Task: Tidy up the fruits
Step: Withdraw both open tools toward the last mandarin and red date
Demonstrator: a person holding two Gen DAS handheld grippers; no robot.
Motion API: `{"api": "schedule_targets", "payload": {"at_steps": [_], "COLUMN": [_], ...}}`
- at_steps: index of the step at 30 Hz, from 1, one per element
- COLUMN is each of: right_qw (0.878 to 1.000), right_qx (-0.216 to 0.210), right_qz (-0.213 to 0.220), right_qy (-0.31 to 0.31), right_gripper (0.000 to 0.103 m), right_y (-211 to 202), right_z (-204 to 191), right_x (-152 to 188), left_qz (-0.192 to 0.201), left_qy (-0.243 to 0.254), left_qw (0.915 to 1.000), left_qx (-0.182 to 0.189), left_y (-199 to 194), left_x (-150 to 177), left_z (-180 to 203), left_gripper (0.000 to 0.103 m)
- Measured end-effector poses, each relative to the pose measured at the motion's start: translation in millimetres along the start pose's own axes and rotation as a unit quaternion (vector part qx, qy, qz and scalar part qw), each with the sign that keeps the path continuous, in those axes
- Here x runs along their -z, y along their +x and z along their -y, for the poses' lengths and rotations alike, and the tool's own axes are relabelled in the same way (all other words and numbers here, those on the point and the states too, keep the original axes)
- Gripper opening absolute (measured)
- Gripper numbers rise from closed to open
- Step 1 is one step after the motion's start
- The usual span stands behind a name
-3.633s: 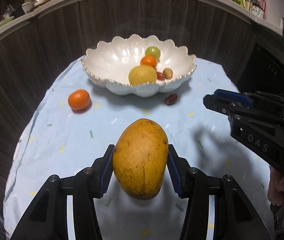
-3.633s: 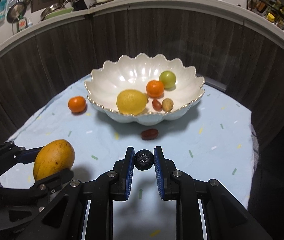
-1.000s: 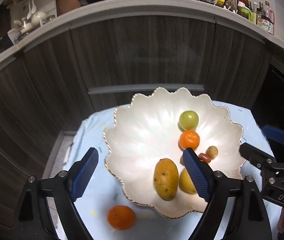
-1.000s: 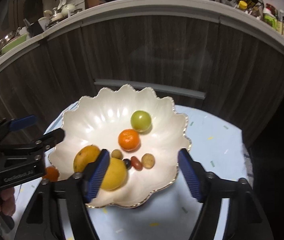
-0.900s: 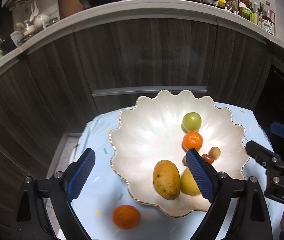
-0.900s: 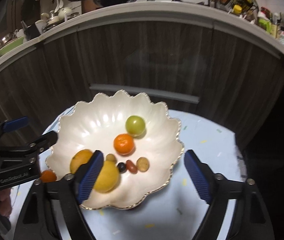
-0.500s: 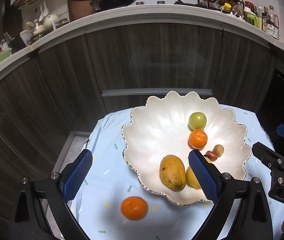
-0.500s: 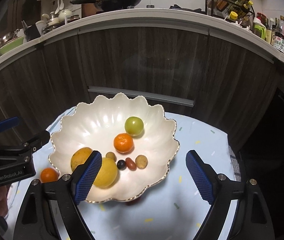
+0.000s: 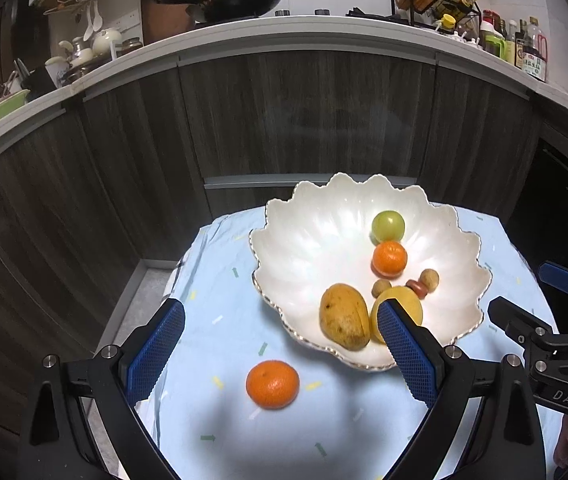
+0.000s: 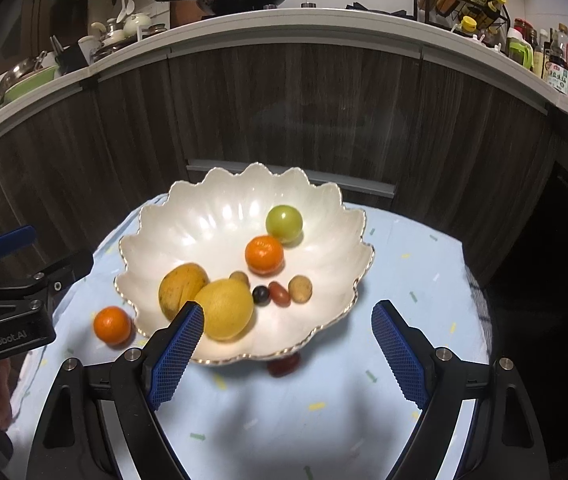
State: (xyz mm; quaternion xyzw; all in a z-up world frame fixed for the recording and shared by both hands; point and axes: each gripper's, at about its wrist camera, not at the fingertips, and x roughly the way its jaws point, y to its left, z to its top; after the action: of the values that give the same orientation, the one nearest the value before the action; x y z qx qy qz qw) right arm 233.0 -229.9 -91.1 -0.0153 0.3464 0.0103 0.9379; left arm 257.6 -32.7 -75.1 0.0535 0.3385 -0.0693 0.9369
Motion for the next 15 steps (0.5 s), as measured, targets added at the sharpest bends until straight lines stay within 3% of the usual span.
{"api": "schedule_targets", "payload": {"at_steps": [15], "right_qw": [1.000], "right_qx": [-0.002], "right_qz": [-0.012], "right_qy": [-0.007], "right_gripper": [0.087], "right_y": [12.8], "right_z": [-8.2], "right_x": [34.2], "left_qz": [-0.036], "left_qy": [-0.002], "left_qw": [0.9992], "left_qx": [0.015], "left_y": [17.4], "left_x": [43.2], "left_z": [-3.7], "left_gripper": [0.098]}}
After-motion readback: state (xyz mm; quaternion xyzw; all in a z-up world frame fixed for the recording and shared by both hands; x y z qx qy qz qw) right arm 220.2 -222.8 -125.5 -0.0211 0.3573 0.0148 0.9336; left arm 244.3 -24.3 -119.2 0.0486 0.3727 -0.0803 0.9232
